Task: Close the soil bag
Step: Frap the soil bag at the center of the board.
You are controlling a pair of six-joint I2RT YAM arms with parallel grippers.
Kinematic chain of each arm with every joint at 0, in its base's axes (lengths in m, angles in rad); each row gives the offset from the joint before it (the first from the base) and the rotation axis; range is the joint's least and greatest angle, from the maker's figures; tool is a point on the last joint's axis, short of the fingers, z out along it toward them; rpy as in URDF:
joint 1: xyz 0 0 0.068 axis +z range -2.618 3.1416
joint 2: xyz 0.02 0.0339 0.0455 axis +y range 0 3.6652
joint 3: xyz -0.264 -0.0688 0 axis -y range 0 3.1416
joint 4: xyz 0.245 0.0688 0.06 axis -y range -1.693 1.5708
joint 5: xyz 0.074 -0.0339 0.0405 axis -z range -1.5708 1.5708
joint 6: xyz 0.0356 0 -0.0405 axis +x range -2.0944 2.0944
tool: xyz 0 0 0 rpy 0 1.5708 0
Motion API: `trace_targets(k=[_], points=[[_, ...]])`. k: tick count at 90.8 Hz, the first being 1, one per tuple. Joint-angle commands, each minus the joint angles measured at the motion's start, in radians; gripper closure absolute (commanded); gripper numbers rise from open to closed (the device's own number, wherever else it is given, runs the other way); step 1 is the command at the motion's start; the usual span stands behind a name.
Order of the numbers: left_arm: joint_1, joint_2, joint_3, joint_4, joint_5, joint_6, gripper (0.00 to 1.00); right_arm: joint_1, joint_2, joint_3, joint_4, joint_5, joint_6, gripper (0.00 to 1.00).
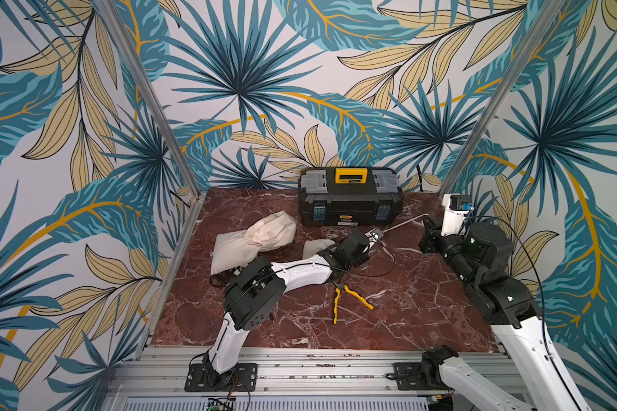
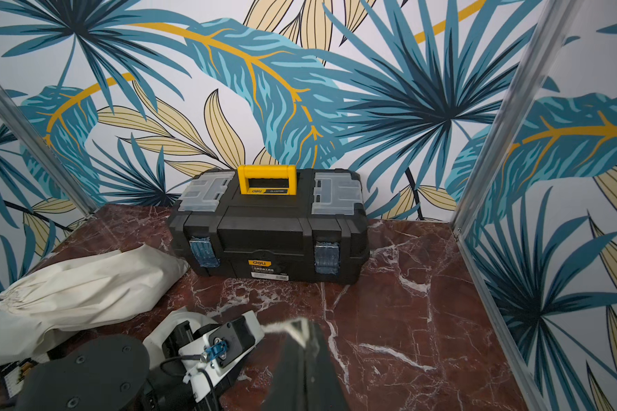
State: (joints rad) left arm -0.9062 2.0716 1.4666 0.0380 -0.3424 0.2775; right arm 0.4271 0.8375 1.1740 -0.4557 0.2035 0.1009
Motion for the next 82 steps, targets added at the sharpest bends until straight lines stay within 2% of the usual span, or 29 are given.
trace_targets(k=[1,17,50,59,68,82], points=[[0.035,0.075,-0.007,-0.263,-0.129,-0.040,0.72,-0.002,-0.063,0.068,0.130,0.091,-0.018,1.00],[0.081,0.070,-0.006,-0.306,-0.153,-0.107,1.00,-0.002,-0.080,0.065,0.111,0.146,-0.026,1.00],[0.233,0.010,-0.068,-0.476,-0.268,-0.262,1.00,-0.004,-0.084,0.049,0.086,0.278,-0.043,1.00],[0.275,-0.023,-0.091,-0.496,-0.252,-0.317,1.00,-0.004,-0.086,0.037,0.094,0.298,-0.046,1.00],[0.282,-0.084,-0.119,-0.485,-0.284,-0.319,1.00,-0.007,-0.076,0.017,0.101,0.262,-0.045,1.00],[0.282,-0.216,-0.171,-0.499,-0.386,-0.270,1.00,-0.018,0.019,-0.130,0.186,0.076,0.009,1.00]])
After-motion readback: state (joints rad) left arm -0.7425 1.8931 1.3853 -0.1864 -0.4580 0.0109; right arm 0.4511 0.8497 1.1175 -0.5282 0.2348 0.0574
